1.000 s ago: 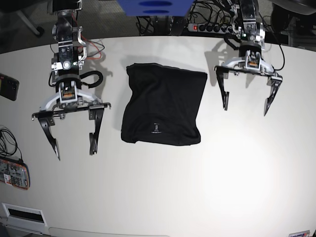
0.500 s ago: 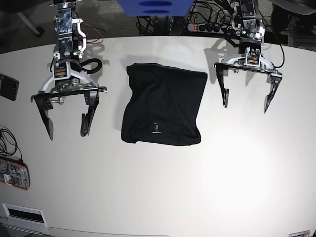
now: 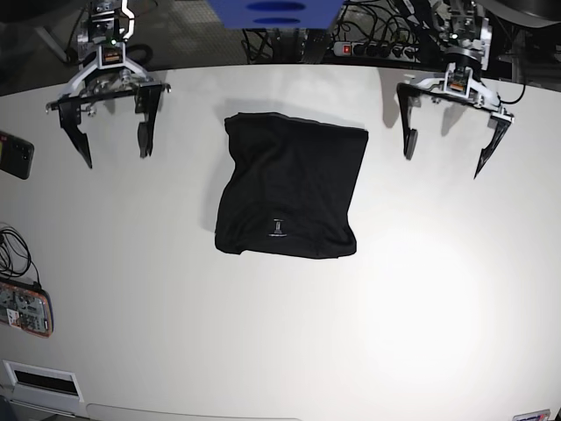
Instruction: Fold the T-shirt properly
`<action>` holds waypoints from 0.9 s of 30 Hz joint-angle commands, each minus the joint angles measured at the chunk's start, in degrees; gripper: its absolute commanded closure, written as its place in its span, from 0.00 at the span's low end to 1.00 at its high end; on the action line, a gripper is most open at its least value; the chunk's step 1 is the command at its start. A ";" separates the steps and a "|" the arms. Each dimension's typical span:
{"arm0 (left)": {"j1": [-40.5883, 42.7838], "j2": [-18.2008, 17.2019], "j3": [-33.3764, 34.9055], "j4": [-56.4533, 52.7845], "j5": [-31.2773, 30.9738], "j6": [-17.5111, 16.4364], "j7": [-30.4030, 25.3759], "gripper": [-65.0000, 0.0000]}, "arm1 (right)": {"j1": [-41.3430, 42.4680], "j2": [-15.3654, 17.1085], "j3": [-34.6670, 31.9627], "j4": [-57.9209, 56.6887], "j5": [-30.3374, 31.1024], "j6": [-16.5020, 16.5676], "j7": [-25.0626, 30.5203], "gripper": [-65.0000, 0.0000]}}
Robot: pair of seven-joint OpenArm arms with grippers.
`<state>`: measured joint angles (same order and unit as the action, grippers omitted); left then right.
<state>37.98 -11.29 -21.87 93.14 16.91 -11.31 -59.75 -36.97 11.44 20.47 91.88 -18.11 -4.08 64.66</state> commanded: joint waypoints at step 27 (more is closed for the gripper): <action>25.89 -3.70 7.32 -1.14 7.93 0.10 -1.84 0.01 | -25.93 0.56 0.06 -2.51 0.83 -0.10 1.49 0.30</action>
<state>62.54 -14.57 -14.59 91.50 25.54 -11.53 -60.01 -61.76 11.62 20.29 88.92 -18.00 -4.01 64.62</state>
